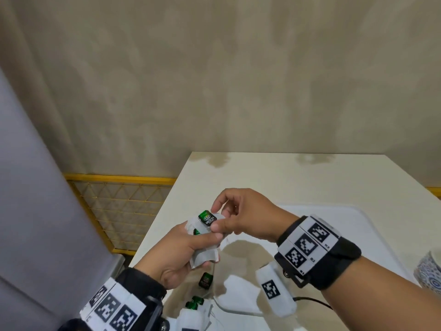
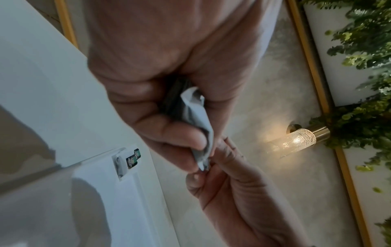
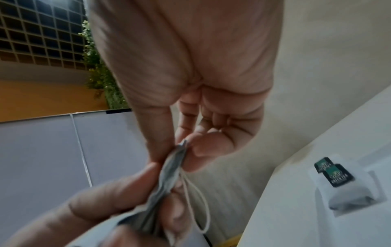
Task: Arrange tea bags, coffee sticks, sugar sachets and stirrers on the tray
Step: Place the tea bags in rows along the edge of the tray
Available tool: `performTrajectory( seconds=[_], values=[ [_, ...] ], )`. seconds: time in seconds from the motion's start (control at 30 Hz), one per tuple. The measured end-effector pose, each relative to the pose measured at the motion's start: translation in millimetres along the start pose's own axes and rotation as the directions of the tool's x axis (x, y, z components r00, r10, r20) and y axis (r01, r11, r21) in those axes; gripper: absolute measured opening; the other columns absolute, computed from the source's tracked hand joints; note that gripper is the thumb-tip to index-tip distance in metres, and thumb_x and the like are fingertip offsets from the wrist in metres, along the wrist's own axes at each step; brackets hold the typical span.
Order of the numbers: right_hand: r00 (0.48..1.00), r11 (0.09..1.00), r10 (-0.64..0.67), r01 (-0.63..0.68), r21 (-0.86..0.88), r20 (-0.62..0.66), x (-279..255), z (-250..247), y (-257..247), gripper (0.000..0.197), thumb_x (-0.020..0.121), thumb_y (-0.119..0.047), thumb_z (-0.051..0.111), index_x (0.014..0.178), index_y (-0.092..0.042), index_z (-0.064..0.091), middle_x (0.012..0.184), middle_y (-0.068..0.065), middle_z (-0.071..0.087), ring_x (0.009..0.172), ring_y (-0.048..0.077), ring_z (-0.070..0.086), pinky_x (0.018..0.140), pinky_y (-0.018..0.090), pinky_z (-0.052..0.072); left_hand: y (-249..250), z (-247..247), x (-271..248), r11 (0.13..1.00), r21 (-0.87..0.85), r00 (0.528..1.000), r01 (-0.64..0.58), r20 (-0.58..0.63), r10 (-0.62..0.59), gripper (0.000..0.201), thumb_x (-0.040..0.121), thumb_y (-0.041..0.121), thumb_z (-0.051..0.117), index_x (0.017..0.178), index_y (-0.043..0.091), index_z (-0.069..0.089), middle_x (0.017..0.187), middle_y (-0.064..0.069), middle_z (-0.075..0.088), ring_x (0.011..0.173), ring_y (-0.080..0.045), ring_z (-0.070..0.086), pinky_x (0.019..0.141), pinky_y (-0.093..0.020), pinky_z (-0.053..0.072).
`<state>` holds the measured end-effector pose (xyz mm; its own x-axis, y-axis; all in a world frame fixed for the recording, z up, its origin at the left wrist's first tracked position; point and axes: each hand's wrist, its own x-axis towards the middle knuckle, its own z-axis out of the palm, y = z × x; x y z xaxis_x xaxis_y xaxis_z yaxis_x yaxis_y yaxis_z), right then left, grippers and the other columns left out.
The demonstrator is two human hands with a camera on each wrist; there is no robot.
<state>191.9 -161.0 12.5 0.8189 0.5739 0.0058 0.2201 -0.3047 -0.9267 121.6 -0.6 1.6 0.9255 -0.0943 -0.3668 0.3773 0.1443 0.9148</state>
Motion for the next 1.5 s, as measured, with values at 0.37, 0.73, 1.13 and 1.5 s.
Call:
performTrajectory(
  seconds=[0.37,0.73,1.13,1.5],
  values=[
    [0.95,0.934,0.299,-0.273,0.229,-0.09,4,1,24,0.02,0.074,-0.008,0.082,0.077,-0.013,0.063,0.066,0.006,0.066,0.058,0.017,0.061,0.051,0.022,0.043,-1,-4,15,0.99,-0.123,0.996,0.07,-0.045,-0.076,0.02,0.09,0.01,0.06,0.111,0.011,0.061,0.087,-0.015,0.073,0.06,-0.024,0.064,0.037,-0.02,0.045],
    [0.859,0.871,0.488,-0.469,0.143,-0.157,13,-19,57,0.02,0.081,-0.007,0.074,0.068,-0.012,0.06,0.066,0.009,0.065,0.058,0.019,0.054,0.056,0.026,0.044,-9,-22,30,0.949,-0.291,0.98,0.125,-0.113,-0.163,0.019,0.091,0.006,0.058,0.109,0.002,0.056,0.079,-0.021,0.068,0.061,-0.031,0.067,0.04,-0.024,0.052],
    [0.707,0.712,0.671,-0.698,-0.073,-0.224,55,-26,70,0.038,0.092,-0.027,0.065,0.057,-0.012,0.056,0.051,-0.002,0.058,0.038,0.01,0.047,0.047,0.022,0.039,-14,-24,26,0.951,-0.284,0.98,0.121,-0.119,-0.16,0.019,0.091,0.003,0.055,0.11,0.0,0.054,0.087,-0.024,0.062,0.054,-0.03,0.066,0.039,-0.024,0.051],
    [0.753,0.786,0.616,-0.605,0.123,-0.23,65,-26,89,0.015,0.079,-0.015,0.074,0.08,-0.015,0.059,0.086,0.003,0.066,0.069,0.012,0.065,0.055,0.017,0.053,-17,-29,27,0.957,-0.268,0.982,0.11,-0.12,-0.147,0.023,0.091,0.002,0.055,0.114,-0.002,0.054,0.087,-0.025,0.062,0.055,-0.03,0.066,0.038,-0.025,0.051]
  ],
)
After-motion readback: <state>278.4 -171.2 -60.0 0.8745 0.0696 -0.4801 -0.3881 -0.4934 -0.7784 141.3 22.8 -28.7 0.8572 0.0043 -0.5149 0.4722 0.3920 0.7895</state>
